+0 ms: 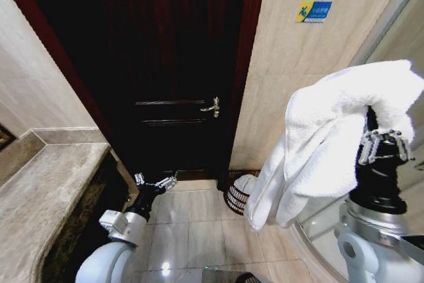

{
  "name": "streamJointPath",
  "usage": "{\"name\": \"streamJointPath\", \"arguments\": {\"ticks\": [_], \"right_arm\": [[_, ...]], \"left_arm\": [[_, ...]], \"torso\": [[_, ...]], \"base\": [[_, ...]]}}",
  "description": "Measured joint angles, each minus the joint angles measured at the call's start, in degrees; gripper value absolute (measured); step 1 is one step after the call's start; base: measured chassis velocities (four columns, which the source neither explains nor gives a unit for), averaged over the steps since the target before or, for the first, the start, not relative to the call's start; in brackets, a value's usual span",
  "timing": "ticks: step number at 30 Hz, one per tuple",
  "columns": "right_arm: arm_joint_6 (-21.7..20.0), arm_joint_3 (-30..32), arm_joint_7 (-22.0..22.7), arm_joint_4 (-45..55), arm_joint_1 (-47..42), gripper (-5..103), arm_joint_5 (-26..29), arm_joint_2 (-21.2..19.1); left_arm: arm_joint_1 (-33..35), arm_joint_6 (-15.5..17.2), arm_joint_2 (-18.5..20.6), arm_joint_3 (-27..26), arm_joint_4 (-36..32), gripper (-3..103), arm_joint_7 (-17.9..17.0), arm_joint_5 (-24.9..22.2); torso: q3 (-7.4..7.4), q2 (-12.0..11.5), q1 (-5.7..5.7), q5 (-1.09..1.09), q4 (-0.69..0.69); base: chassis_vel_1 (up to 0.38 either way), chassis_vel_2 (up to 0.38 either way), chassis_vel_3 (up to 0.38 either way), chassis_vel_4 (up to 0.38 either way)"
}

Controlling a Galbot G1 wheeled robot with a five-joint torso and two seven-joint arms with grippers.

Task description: Discard the used towel into the hamper.

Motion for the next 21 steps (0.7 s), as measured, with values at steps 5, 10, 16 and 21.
{"name": "streamJointPath", "arguments": {"ticks": [5,10,16,21], "right_arm": [[-0.89,0.19,1.12,0.0,-0.03,12,-0.25,-0.04],[-2.06,0.61,2.52,0.0,-0.2,12,-0.8,-0.05],[-1.66,0.21,2.66,-0.04,-0.36,12,-1.58,0.12],[-1.32,0.66,2.94,-0.59,0.05,12,-1.58,-0.36]], "left_arm": [[0.0,0.0,0.0,0.0,0.0,100,0.0,0.0],[0.0,0.0,0.0,0.0,0.0,100,0.0,0.0],[-0.01,0.0,0.0,0.0,0.0,100,0.0,0.0],[-0.01,0.0,-0.01,0.0,0.0,100,0.0,-0.01]], "torso": [[0.0,0.0,0.0,-0.01,0.0],[0.0,-0.02,0.0,0.0,0.01],[0.04,-0.07,0.12,0.01,0.0],[0.02,-0.06,0.05,0.01,0.03]], "base": [[-0.054,0.062,0.077,-0.068],[-0.162,0.16,0.173,-0.16],[-0.188,0.196,0.182,-0.204],[-0.086,0.101,0.023,-0.037]]}}
